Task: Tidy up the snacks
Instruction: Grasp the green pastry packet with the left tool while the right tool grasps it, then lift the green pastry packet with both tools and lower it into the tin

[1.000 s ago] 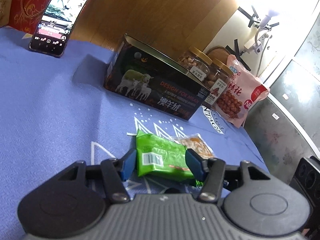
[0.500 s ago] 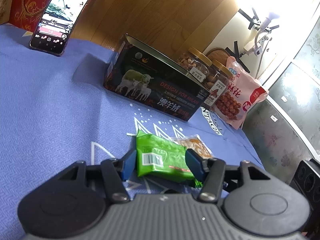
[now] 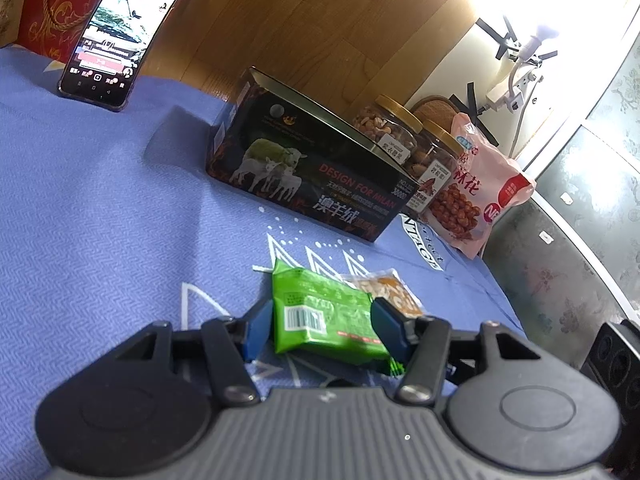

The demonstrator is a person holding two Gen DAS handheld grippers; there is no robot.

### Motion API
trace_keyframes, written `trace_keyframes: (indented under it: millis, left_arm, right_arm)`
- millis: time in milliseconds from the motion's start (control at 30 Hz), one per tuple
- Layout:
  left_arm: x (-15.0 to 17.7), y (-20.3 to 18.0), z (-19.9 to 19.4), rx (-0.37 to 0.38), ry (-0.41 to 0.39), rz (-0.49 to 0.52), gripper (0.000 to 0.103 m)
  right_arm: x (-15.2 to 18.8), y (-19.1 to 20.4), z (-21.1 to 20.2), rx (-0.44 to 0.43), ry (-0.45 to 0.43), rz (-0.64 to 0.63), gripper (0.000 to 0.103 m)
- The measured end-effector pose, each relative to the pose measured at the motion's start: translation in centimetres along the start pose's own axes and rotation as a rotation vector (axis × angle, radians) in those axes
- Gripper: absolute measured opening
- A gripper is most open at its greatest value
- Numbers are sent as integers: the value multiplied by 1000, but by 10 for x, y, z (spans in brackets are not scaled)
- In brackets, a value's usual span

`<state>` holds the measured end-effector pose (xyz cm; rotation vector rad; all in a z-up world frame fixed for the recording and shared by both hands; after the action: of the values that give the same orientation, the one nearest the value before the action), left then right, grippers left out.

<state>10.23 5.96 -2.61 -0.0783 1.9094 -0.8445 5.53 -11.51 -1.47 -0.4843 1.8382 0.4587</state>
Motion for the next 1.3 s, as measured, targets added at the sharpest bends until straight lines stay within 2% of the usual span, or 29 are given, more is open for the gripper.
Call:
trace_keyframes:
  millis: [1300]
  left_arm:
    - [0,2,1,2,-1,-3,56]
  right_arm:
    - [0,0,0,-4,1,3,52]
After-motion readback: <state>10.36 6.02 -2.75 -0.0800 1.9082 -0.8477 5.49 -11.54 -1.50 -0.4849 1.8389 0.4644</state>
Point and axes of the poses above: each gripper's, at about its wrist camera, not at the fingertips, and z roughly the way its jaws point, y to its left, x to its underside, the point moved 3 cm from there along z, roughly the way its jaws point, and after that the axes turned 15 degrees about -y, right-handed, at the moved point
